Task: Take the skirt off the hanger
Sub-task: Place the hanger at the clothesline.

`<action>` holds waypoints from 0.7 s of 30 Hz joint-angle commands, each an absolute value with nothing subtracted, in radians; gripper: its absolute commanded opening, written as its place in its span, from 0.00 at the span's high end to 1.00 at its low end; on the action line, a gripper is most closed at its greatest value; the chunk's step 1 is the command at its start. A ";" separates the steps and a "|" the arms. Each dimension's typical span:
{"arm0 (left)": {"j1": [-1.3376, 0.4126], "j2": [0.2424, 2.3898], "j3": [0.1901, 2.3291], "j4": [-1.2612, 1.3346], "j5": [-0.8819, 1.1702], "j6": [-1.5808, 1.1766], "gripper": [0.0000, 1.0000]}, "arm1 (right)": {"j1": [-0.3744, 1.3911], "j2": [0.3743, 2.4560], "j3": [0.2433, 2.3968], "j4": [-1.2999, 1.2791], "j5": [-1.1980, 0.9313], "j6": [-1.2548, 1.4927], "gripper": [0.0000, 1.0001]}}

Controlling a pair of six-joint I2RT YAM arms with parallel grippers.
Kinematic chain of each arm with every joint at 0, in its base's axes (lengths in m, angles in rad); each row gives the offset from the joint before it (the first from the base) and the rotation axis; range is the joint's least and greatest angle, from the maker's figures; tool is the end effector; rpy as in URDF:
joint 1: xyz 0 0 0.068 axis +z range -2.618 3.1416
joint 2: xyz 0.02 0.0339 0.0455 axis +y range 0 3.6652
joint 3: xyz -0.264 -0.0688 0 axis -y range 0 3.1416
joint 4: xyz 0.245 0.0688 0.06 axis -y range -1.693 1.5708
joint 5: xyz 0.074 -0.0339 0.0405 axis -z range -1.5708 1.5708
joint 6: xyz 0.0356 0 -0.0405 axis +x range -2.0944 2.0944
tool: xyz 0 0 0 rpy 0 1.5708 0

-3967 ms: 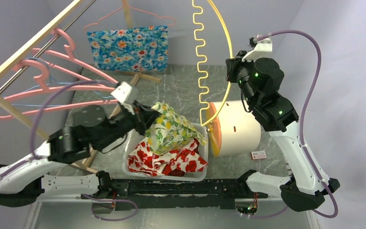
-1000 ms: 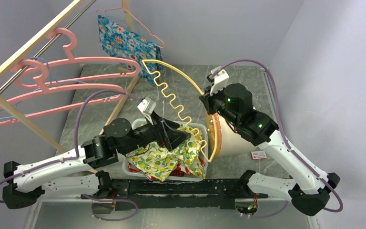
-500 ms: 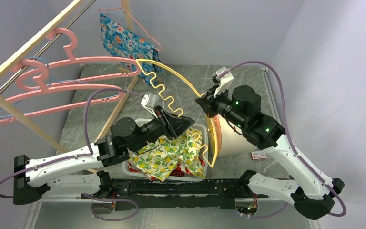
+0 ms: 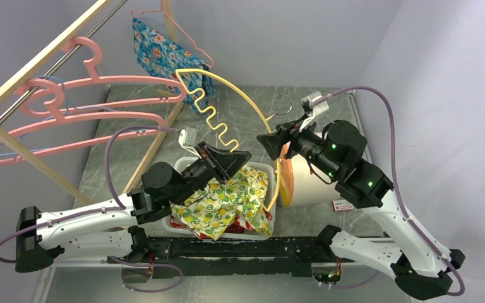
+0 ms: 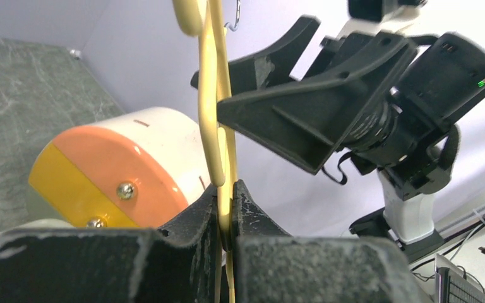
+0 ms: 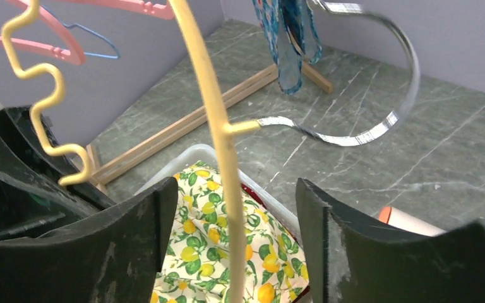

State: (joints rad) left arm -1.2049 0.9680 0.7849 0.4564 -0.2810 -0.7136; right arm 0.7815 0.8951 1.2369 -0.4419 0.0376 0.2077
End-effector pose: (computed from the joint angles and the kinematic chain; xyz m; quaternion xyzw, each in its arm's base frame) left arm 0.0902 -0.2078 0.3746 0.0372 0.6074 -0.5974 0.5223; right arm 0.1249 0.1220 0.4472 -0.1977 0.7147 0.3061 0.5970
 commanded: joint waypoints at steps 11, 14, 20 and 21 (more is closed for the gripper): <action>-1.201 0.840 0.758 0.858 -0.297 -0.554 0.93 | 0.785 0.609 0.976 -0.175 -0.092 0.592 0.00; -1.201 0.831 0.754 0.920 -0.276 -0.546 0.93 | 0.785 0.570 0.862 0.018 -0.221 0.687 0.04; -1.201 0.824 0.741 1.022 -0.281 -0.539 0.93 | 0.785 0.617 0.817 0.185 -0.368 0.775 0.25; -1.201 0.825 0.741 1.034 -0.279 -0.536 0.93 | 0.786 0.620 0.806 0.218 -0.382 0.790 0.27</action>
State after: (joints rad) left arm -1.2057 0.8391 0.7475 0.8673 -0.2886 -0.5606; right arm 0.7830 0.6052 0.8318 0.0242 -0.2573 0.6907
